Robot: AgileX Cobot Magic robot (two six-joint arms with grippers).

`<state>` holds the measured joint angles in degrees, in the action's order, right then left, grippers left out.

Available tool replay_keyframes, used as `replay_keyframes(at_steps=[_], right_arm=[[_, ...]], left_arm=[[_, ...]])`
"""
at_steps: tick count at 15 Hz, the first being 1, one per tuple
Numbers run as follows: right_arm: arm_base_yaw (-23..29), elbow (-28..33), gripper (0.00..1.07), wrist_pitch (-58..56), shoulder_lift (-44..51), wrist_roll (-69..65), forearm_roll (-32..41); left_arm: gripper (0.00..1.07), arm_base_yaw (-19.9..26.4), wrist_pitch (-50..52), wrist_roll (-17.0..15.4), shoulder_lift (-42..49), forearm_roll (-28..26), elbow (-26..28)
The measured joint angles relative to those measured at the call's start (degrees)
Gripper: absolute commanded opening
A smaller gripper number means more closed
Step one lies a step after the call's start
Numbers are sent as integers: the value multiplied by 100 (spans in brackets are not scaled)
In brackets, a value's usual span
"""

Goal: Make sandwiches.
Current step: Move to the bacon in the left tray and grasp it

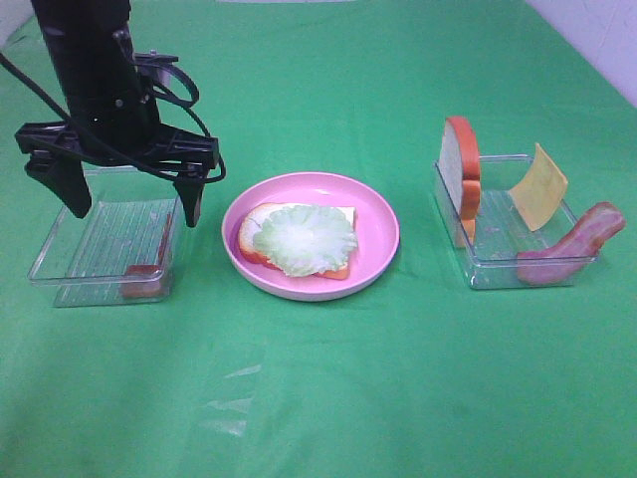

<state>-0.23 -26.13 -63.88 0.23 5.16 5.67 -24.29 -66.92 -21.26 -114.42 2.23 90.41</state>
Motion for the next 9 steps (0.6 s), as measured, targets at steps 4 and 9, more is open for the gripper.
replay_keyframes(at_steps=[4,9], right_arm=[[0,0,85,0,0,0,0],[0,0,85,0,0,0,0]], left_arm=[[101,0,155,-11,0,155,0],[101,0,315,-11,0,160,0]])
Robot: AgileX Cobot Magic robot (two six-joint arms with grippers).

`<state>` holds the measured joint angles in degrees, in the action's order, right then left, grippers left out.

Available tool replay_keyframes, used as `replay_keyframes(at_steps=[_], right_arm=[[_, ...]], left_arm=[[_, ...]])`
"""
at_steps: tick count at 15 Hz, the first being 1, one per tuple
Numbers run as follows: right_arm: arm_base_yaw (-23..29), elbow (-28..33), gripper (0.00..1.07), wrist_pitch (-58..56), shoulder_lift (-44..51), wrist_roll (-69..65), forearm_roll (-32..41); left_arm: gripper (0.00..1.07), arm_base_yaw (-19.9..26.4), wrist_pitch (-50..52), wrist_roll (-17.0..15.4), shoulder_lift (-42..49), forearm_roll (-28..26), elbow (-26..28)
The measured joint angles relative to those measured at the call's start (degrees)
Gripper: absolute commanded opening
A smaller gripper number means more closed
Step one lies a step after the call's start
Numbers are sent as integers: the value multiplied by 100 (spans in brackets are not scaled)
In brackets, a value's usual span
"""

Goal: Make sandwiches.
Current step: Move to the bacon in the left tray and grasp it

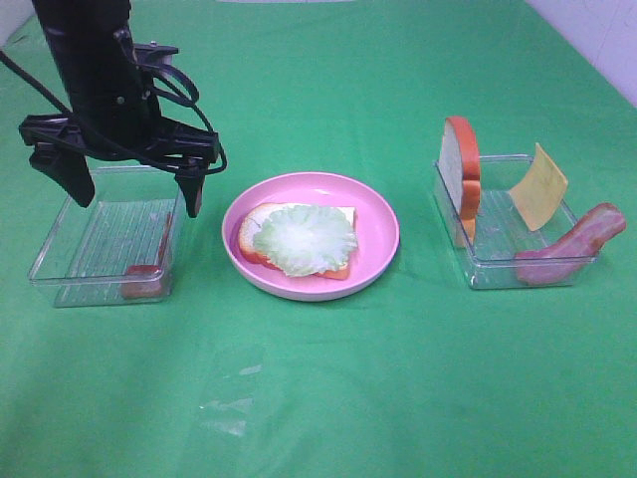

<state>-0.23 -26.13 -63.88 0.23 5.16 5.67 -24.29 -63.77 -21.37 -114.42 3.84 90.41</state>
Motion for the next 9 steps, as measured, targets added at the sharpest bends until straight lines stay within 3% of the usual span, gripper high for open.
replay_keyframes(at_steps=[9], right_arm=[[0,0,85,0,0,0,0]], left_arm=[[101,0,235,0,-413,-23,0]])
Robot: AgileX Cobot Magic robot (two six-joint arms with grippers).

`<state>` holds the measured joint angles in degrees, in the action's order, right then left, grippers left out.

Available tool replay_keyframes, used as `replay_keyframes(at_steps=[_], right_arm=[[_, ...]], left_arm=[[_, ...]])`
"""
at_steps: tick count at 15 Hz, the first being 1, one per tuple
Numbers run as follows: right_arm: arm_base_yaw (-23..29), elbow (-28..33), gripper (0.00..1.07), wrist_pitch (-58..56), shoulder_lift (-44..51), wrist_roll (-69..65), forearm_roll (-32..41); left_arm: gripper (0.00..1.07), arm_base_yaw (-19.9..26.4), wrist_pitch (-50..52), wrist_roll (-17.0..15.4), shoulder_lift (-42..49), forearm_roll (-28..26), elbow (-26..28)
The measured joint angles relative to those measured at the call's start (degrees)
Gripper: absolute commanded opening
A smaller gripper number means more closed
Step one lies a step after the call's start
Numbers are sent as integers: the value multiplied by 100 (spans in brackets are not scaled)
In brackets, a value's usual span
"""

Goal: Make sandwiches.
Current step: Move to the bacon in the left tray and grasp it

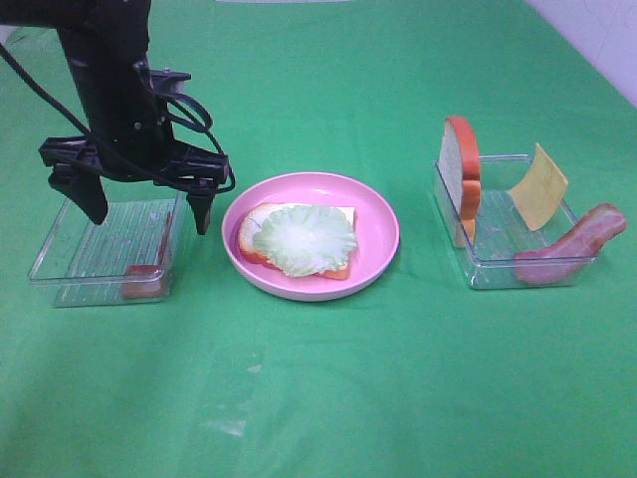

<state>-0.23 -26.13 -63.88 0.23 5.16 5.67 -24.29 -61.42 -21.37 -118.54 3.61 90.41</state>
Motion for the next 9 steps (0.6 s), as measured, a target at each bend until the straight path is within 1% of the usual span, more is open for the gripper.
replay_keyframes(at_steps=[9], right_arm=[[0,0,85,0,0,0,0]], left_arm=[[100,0,-57,0,-344,-69,0]])
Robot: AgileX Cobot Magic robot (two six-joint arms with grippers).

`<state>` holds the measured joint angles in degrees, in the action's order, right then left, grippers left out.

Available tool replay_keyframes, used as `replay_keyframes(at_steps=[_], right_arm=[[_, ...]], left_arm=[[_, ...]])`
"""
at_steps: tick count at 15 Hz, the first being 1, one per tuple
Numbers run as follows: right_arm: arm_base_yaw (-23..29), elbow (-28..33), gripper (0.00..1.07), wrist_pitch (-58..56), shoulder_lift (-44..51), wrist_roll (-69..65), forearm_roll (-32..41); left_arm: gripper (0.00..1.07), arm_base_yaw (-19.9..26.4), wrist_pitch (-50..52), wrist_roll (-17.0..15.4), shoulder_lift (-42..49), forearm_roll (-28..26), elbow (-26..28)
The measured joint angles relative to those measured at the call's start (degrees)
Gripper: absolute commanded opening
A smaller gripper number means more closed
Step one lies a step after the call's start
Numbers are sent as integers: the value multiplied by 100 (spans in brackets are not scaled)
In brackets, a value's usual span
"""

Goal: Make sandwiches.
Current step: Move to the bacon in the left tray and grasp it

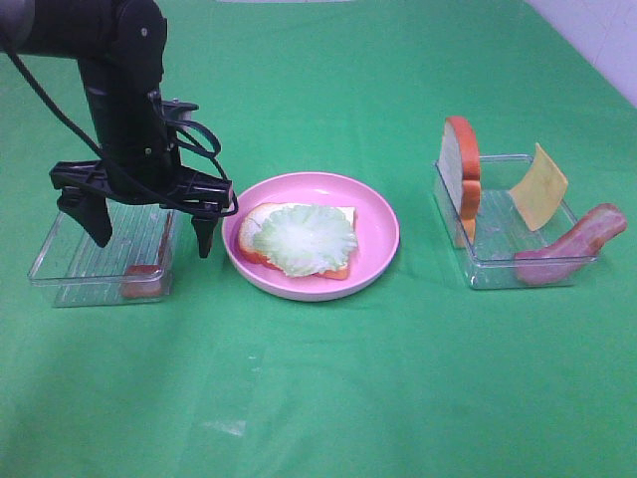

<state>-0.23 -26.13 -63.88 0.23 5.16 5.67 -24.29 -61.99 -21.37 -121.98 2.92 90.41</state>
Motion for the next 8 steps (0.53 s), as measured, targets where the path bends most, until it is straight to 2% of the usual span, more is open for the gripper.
replay_keyframes(at_steps=[3,5,7,8], right_arm=[[0,0,85,0,0,0,0],[0,0,85,0,0,0,0],[0,0,85,0,0,0,0],[0,0,85,0,0,0,0]], left_arm=[[94,0,-23,-6,0,-34,0],[79,0,-46,-11,0,-138,0],[55,0,-46,-126,0,-143,0],[51,0,-46,-178,0,-143,0]])
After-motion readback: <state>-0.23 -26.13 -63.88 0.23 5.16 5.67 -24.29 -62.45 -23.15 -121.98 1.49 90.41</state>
